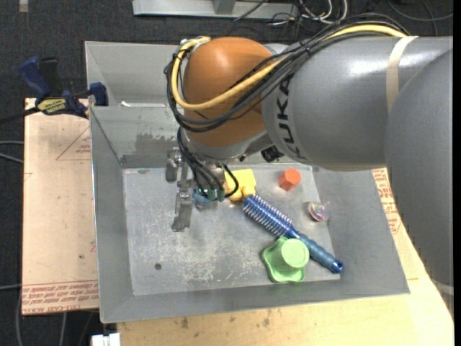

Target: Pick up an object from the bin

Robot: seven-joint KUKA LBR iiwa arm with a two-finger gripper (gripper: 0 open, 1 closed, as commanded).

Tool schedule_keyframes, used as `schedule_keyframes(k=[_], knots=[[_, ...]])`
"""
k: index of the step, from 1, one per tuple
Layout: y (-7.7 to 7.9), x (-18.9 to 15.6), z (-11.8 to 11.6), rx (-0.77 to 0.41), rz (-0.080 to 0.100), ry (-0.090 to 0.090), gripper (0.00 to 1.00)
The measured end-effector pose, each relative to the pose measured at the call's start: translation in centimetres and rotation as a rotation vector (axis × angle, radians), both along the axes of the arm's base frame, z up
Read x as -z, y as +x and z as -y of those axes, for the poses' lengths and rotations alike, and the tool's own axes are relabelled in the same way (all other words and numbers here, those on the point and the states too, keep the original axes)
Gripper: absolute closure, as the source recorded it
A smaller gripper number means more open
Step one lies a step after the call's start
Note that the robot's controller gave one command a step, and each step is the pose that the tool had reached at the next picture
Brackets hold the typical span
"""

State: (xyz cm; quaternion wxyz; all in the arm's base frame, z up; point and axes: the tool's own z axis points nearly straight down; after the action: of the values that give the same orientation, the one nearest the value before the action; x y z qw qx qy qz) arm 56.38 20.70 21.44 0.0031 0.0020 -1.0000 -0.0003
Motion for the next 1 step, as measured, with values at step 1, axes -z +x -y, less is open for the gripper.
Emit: schedule_keyframes(k=[1], knots=[[1.24, -0.41, 6.08, 0.164, 0.007, -0.002, 0.0]])
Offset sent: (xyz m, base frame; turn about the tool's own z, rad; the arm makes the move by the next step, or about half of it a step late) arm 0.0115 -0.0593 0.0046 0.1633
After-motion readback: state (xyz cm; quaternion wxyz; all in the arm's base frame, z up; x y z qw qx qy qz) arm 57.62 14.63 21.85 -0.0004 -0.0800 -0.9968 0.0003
